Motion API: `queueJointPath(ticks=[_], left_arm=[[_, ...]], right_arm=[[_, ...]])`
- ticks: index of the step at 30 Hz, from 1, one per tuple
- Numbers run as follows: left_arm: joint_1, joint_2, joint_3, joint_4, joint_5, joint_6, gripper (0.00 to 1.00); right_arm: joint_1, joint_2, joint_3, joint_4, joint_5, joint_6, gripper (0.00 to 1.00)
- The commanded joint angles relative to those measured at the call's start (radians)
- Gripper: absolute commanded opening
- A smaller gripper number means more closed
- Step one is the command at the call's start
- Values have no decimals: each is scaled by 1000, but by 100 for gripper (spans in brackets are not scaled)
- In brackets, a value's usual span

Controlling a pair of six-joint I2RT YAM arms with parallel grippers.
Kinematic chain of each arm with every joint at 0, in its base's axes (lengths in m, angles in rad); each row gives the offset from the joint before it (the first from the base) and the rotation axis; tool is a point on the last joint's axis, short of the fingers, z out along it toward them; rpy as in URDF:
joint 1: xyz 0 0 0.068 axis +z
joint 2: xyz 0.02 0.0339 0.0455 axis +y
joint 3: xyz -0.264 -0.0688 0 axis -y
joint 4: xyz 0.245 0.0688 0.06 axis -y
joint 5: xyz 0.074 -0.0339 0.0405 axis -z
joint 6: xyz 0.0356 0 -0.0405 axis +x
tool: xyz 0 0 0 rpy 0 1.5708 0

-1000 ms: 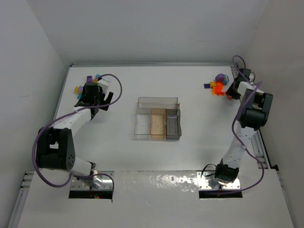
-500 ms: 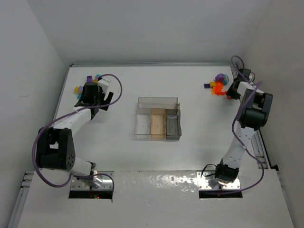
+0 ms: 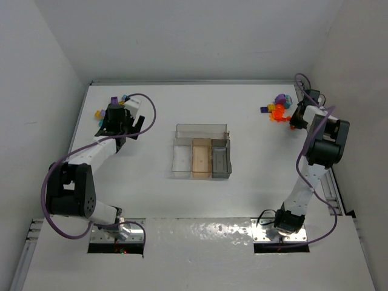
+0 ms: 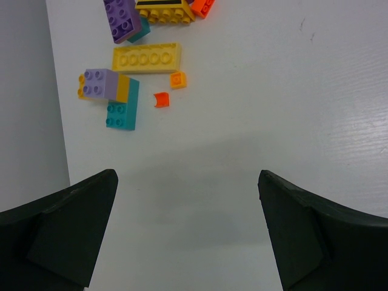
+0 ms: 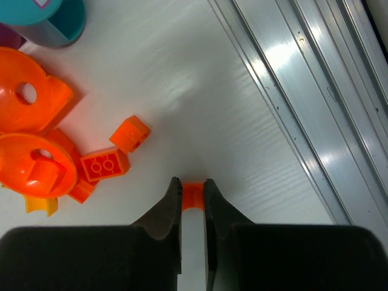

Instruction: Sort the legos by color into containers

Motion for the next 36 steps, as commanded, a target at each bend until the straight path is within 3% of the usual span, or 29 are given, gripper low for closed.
queueJointPath(ticks=[1,15,20,22,27,36], left_arm=[[1,-27,-2,51,6,3,100],[1,-96,-71,89,35,-13,100],[1,-158,-120,80,20,-56,100],[1,-195,-135,68,17,-68,100],[1,-287,-195,48,20,-89,100],[1,-408,-286,71,44,-131,100]], right_arm=[[3,-58,-8,-33,10,-35,0],[95,-363,-177,-2,21,-41,0],[231,-503,-234,-33,13,-107,0],[293,-576,-264,-30,-71,-72,0],[547,-698,-405,24,-123,-84,0],[819,-699,-527,90,-122,1,0]])
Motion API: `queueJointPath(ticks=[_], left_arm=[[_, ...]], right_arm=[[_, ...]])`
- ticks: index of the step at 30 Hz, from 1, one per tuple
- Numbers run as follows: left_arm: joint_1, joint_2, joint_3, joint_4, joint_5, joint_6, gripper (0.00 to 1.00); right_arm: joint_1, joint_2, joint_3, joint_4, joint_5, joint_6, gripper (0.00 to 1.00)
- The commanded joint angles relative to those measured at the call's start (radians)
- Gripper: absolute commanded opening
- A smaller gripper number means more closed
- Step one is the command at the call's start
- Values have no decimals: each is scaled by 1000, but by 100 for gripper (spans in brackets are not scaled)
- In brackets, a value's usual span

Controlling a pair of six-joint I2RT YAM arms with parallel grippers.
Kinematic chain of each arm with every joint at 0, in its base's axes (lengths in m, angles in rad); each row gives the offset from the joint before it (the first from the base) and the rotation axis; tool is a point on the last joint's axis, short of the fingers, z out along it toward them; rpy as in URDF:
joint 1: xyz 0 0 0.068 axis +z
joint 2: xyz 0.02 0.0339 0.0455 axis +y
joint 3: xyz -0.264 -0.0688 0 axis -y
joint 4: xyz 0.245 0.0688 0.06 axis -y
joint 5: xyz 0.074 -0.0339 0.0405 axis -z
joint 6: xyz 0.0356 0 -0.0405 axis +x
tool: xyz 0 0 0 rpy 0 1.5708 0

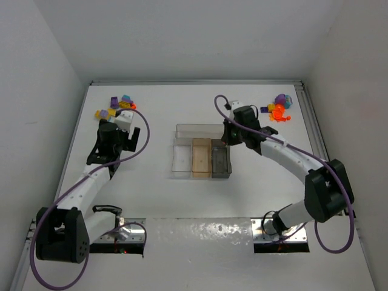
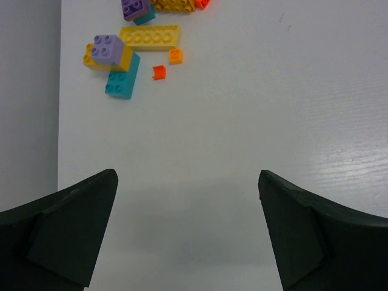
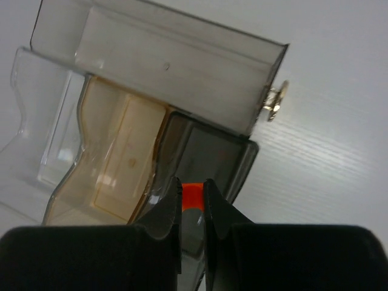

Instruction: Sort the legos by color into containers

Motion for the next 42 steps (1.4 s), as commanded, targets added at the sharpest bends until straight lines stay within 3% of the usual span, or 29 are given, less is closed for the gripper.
queueJointPath(ticks=[1,7,11,16,19,29,32,36,38,40,42], left_arm=[[0,-61,-33,41,28,-36,100],[2,-129,-89,41,41,-56,100],[3,-150,-102,38,36,-56,100],[8,-167,-111,49,13,-42,100],[9,-172,-116,54,8,-36,100],[9,-179,-132,57,1,-33,100],[9,-169,-126,64,2,-33,100],[9,-152,-117,72,8,-34,100],[11,-144,-114,81,8,-31,100],[9,-127,-113,89,5,-28,100],[9,-103,-102,87,-1,-21,100]], right_arm=[[50,1,-30,51,-8,39,0],[102,14,-102,78,-8,65,1],[104,44,-107,69,16,62,11],[104,65,-89,66,21,35,33],[104,79,-75,57,21,35,37],[96,28,54,-21,97,38,35],[20,31,192,-127,154,80,36],[-256,76,337,-215,33,188,48],[-321,140,371,-242,51,187,54],[-375,191,417,-264,100,164,53],[-428,280,483,-285,108,173,46]])
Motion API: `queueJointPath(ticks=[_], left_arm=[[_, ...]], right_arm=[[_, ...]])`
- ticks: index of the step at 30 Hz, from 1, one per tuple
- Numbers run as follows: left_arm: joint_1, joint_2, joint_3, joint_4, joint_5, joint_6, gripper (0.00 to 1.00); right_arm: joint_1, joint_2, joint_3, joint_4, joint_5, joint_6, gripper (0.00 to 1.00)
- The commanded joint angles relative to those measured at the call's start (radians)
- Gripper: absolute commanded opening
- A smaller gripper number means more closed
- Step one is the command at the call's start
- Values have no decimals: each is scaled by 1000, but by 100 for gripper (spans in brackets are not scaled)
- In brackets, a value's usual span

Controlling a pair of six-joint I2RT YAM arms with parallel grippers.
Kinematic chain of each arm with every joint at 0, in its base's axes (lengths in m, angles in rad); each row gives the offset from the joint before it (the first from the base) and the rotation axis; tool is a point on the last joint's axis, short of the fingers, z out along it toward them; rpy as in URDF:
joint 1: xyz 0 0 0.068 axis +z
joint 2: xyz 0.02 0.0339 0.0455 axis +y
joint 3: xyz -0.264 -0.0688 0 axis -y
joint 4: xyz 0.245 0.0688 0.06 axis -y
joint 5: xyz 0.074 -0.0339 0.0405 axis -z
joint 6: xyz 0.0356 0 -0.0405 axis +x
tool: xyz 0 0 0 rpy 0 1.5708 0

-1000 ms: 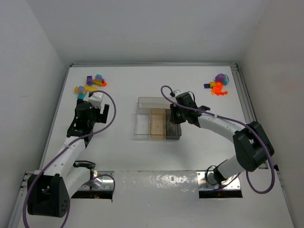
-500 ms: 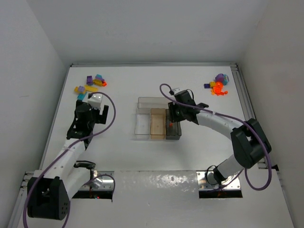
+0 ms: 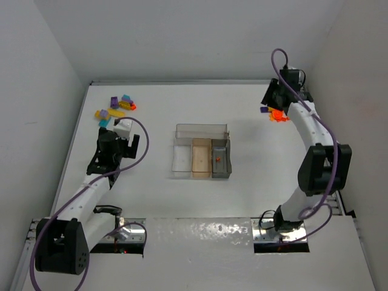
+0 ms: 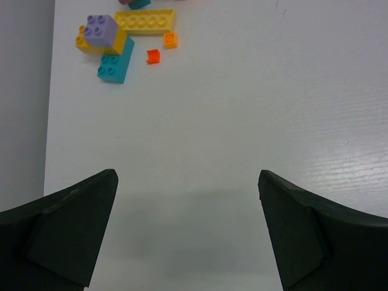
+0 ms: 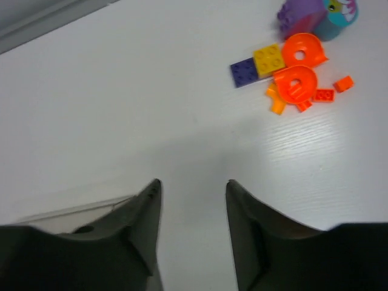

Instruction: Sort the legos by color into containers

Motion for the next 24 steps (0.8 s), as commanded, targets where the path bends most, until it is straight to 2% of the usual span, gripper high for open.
queueJointPath(ticks=[1,3,6,10,13,17,24], left_arm=[[9,30,35,47,-13,15,100],[9,64,65,30,-30,22,100],[9,115,115,12,-44,28,100],[9,195,178,23,-51,32,100],[13,260,248,67,-94,-1,100],[17,379,370,18,-85,5,100],[19,480,456,20,-88,8,100]], right_arm=[[-39,139,82,-129,13,74,40],[-99,198,115,-126,1,125,40],[-156,238,97,4,62,219,46],[-217,362,205,-12,160,348,48],[-243,449,285,-25,231,374,49],[-265,531,398,-43,306,363,49],[-285,675,538,-89,266,365,48]])
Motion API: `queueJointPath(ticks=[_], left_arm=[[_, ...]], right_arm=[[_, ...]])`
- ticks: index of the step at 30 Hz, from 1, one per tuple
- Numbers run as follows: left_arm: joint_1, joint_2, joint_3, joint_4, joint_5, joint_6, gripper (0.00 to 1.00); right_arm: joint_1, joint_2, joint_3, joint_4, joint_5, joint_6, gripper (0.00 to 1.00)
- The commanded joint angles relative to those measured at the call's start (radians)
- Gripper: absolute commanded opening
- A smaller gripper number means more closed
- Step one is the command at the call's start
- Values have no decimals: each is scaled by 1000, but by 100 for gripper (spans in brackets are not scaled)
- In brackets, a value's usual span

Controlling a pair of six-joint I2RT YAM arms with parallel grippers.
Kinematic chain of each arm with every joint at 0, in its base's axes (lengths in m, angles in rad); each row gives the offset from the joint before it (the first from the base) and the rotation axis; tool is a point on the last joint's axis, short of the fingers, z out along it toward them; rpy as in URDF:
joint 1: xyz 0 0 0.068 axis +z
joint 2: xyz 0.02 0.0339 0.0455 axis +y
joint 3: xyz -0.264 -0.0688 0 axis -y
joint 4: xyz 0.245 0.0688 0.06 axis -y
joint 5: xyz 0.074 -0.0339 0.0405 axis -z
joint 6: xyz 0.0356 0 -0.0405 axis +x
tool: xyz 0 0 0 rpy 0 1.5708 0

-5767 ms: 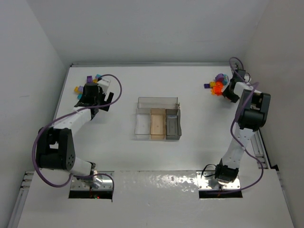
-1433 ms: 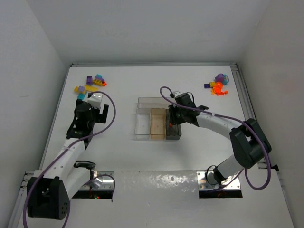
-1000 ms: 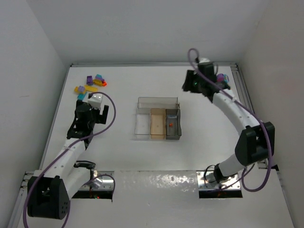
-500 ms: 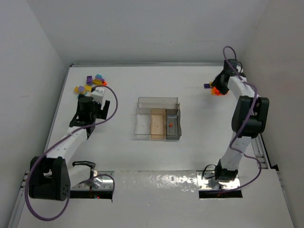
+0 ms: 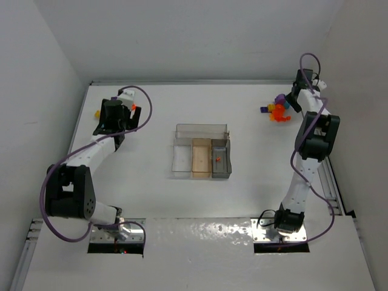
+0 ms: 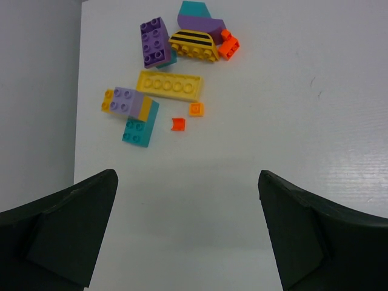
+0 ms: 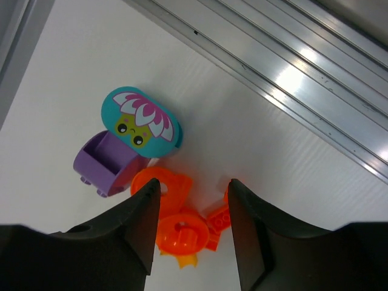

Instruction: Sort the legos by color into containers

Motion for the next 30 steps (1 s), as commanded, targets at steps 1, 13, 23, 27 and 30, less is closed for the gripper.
queueJointPath(ticks=[1,13,23,27,30], left_arm=[[10,24,36,24,-16,-6,100],[10,22,9,18,-26,1,100],[10,18,4,21,-37,10,100],[10,16,1,23,-42,9,100],[12,16,-4,24,-34,3,100]], right_arm=[[-5,54,84,-42,6,27,48],[-4,-19,-90,16,47,79,46],[-5,24,-80,25,44,101,44],[-5,37,-71,39,39,95,35],[-5,49,-53,33,24,96,35]])
